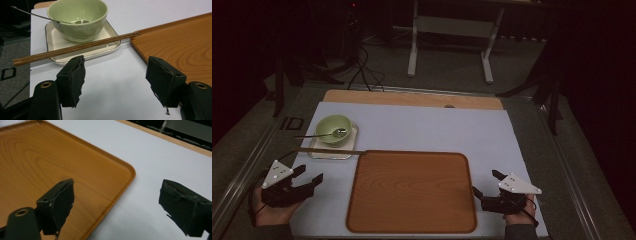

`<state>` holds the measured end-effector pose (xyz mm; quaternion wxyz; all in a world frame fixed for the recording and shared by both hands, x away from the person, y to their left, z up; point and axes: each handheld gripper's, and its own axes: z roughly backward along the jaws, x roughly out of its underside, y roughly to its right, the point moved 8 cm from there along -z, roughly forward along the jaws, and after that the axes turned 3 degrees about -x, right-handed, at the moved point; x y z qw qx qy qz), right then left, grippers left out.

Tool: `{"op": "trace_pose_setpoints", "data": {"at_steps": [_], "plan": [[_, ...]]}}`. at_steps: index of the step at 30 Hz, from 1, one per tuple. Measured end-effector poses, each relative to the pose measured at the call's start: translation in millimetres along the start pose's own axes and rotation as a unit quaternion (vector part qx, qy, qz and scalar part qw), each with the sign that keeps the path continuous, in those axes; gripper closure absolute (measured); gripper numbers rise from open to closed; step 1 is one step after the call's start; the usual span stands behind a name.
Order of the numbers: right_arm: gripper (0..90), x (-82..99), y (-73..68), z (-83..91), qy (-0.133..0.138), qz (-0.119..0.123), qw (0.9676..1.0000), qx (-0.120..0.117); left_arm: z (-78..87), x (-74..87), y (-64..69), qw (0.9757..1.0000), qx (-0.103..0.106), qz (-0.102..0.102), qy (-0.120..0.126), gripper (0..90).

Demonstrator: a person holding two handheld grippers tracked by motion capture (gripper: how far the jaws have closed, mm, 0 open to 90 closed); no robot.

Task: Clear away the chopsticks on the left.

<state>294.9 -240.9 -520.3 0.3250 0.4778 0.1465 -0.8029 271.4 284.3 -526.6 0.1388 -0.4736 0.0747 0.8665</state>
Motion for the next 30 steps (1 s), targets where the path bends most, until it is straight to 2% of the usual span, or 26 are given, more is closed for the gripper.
{"op": "trace_pose_setpoints", "data": {"at_steps": [9, 17, 30], "plan": [[11.8, -2.2, 0.2, -0.9, 0.004, 0.002, 1.0000, 0.005, -0.5, 3.8, -4.2, 0.9999, -0.011, 0.008, -0.004, 31.1], [12.0, -3.6, 2.0, 1.3, 0.007, 0.007, 0.9998, 0.020, -1.0, -0.9, -2.5, 0.9999, -0.008, 0.009, 0.003, 28.8], [12.1, -2.0, 2.8, 4.5, 0.007, 0.009, 0.9997, 0.022, -16.2, -22.4, -7.9, 0.9997, -0.008, -0.019, 0.010, 25.6]]}}
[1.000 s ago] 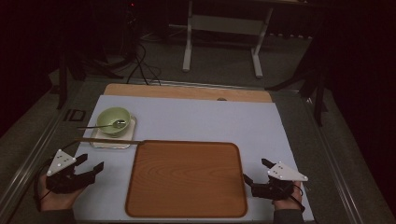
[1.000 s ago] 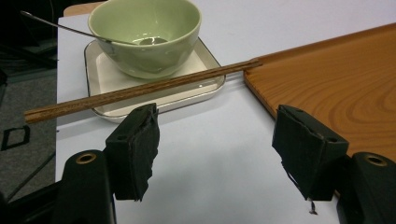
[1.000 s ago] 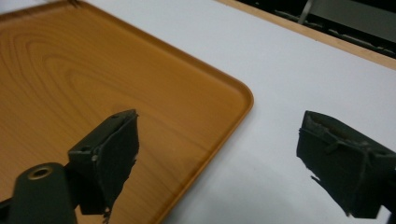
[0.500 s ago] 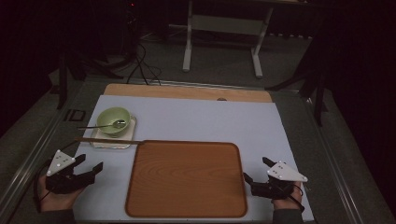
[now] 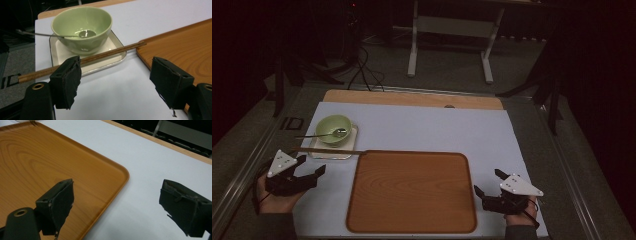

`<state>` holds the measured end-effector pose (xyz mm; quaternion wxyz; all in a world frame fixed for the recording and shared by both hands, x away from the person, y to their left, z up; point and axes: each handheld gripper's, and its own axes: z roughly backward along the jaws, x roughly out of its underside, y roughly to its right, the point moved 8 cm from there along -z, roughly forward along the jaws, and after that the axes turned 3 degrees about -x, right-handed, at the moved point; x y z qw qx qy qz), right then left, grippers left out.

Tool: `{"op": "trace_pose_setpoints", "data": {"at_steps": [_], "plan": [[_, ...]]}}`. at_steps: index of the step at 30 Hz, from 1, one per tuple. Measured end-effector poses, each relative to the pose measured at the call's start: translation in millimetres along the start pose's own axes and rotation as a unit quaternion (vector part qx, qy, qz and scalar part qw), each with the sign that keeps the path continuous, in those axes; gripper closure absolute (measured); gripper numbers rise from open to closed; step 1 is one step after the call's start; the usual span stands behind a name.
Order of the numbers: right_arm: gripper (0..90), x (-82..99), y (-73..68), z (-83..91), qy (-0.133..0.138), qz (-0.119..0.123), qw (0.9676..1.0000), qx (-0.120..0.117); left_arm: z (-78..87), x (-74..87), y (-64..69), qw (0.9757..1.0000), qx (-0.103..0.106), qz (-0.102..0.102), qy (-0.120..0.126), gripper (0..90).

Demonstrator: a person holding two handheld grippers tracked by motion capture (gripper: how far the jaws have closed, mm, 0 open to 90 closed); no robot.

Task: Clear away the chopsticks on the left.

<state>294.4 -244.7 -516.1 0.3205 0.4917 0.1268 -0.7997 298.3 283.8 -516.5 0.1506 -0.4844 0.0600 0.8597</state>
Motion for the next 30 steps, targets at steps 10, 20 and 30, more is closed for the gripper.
{"op": "trace_pose_setpoints", "data": {"at_steps": [10, 20, 30], "plan": [[12.1, 0.3, 1.6, 2.9, 0.004, -0.003, 1.0000, 0.004, -21.9, -5.6, -7.6, 0.9999, -0.007, -0.014, 0.000, 24.5], [12.1, -0.1, 1.0, 1.7, 0.002, 0.000, 1.0000, 0.003, -39.1, -1.4, -11.2, 0.9992, -0.013, -0.032, -0.021, 24.7], [13.5, -0.6, -0.5, -1.4, -0.002, 0.005, 1.0000, 0.000, -61.6, 3.1, -17.1, 0.9979, -0.013, -0.047, -0.042, 25.3]]}}
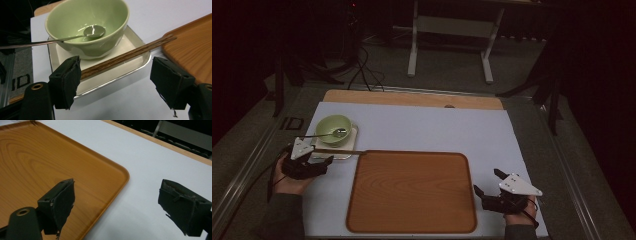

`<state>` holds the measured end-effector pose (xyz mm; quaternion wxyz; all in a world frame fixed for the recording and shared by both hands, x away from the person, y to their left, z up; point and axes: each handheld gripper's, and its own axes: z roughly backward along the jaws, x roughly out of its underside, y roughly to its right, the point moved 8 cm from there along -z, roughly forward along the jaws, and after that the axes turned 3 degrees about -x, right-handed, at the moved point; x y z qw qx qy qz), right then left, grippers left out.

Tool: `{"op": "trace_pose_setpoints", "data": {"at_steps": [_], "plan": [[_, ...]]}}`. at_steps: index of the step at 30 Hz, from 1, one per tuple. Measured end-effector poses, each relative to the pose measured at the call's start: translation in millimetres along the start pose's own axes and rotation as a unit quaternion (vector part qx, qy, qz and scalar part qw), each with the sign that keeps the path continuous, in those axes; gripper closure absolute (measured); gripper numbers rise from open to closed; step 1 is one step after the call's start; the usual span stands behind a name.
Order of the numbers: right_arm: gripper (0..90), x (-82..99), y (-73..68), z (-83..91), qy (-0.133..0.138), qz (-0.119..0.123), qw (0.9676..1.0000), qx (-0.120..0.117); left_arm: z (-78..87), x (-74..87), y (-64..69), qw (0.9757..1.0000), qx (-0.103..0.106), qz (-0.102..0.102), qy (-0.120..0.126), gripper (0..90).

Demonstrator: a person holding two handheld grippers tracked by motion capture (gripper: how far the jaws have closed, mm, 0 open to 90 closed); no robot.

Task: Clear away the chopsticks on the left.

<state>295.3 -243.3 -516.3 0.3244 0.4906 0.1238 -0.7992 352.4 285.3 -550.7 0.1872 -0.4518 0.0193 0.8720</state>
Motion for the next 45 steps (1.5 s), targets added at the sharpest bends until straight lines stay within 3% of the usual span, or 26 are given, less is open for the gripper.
{"op": "trace_pose_setpoints", "data": {"at_steps": [7, 16, 23, 26, 45], "plan": [[13.5, -1.2, 0.0, 0.5, 0.002, 0.001, 1.0000, 0.000, -17.3, 5.5, -3.3, 0.9997, -0.009, -0.005, -0.020, 23.6], [13.5, -0.4, 0.0, 0.2, 0.000, 0.001, 1.0000, -0.001, -29.4, 9.7, -4.4, 0.9994, 0.001, -0.005, -0.035, 24.5], [13.5, 0.1, -0.3, -0.1, -0.002, 0.002, 1.0000, -0.002, -33.9, 11.3, -6.5, 0.9993, 0.003, -0.003, -0.038, 23.7], [13.5, 0.2, -0.7, -0.4, -0.002, 0.002, 1.0000, -0.003, -36.0, 12.2, -6.1, 0.9991, -0.002, -0.012, -0.042, 22.1], [13.5, 0.7, -2.4, -2.0, -0.007, 0.005, 0.9999, -0.006, -37.3, 12.2, -4.3, 0.9989, -0.002, -0.025, -0.039, 21.7]]}}
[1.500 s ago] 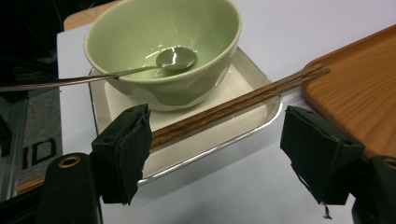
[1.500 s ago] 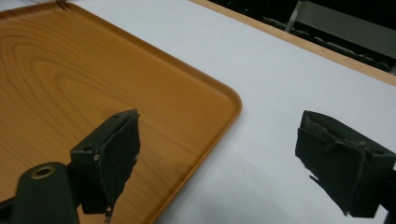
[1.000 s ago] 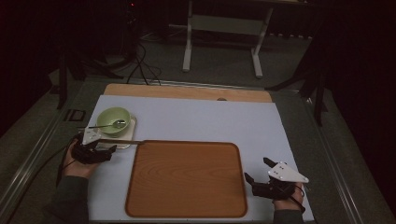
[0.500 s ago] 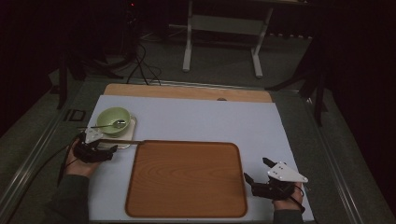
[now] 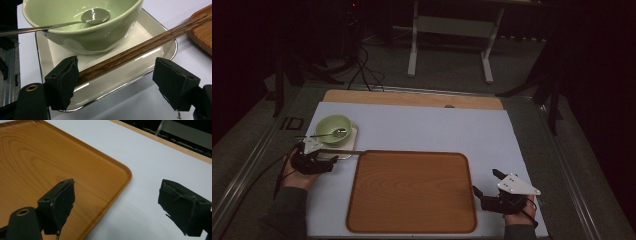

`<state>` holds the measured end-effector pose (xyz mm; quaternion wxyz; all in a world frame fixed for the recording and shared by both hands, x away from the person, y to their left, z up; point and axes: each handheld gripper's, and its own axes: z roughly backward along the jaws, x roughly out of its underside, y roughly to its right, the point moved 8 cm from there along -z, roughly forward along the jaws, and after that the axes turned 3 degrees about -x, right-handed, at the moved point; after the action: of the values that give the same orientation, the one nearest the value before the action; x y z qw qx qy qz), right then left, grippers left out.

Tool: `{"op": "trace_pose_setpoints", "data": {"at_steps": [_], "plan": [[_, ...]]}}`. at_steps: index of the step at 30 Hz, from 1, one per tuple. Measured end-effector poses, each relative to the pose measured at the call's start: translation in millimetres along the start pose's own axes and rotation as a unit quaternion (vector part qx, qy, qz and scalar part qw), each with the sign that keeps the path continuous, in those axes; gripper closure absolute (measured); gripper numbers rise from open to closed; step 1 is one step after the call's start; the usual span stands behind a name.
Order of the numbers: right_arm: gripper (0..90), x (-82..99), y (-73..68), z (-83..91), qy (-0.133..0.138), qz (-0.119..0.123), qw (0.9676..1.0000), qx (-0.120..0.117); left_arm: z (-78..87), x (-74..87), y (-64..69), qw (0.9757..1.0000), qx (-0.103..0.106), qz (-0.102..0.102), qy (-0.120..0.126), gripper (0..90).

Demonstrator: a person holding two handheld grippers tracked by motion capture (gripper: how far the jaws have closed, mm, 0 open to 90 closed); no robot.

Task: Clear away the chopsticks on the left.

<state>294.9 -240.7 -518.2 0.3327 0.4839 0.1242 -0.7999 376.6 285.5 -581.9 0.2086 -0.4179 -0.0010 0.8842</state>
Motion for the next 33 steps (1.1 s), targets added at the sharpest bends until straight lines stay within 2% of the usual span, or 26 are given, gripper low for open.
{"op": "trace_pose_setpoints", "data": {"at_steps": [5, 7, 14, 19, 20, 21, 24, 27, 33], "plan": [[13.5, 0.0, 0.4, 0.2, 0.001, 0.001, 1.0000, 0.000, 0.0, -0.5, 0.4, 1.0000, 0.003, 0.001, 0.003, 23.1], [13.4, 0.1, -0.2, 0.1, 0.000, 0.000, 1.0000, -0.001, -2.0, 0.0, 0.2, 1.0000, -0.003, -0.002, 0.001, 21.9], [13.4, -0.3, 0.1, 0.6, 0.001, 0.002, 1.0000, -0.001, -3.1, 2.1, 4.5, 0.9999, 0.004, -0.010, -0.009, 24.4], [13.5, -0.2, 0.0, 0.8, 0.001, 0.001, 1.0000, -0.001, -0.6, 2.7, 6.9, 0.9997, 0.012, -0.018, -0.011, 36.3], [13.5, -0.2, 0.0, 0.8, 0.001, 0.001, 1.0000, -0.001, 1.1, 3.0, 7.9, 0.9995, 0.013, -0.025, -0.012, 36.3], [13.4, 0.0, 0.3, 0.9, 0.001, 0.001, 1.0000, -0.001, 2.0, 3.1, 8.2, 0.9994, 0.013, -0.028, -0.013, 42.1], [13.5, -0.1, 0.1, 1.0, 0.001, 0.001, 1.0000, -0.001, 3.9, 3.6, 9.4, 0.9991, 0.014, -0.038, -0.015, 49.7], [13.4, -0.1, 0.1, 1.0, 0.001, 0.000, 1.0000, -0.001, 4.7, 4.2, 12.5, 0.9985, 0.024, -0.046, -0.017, 58.6], [13.5, 0.1, 0.1, 1.1, 0.000, 0.000, 1.0000, -0.001, 5.3, 1.0, 18.7, 0.9972, 0.024, -0.068, -0.017, 67.3]]}}
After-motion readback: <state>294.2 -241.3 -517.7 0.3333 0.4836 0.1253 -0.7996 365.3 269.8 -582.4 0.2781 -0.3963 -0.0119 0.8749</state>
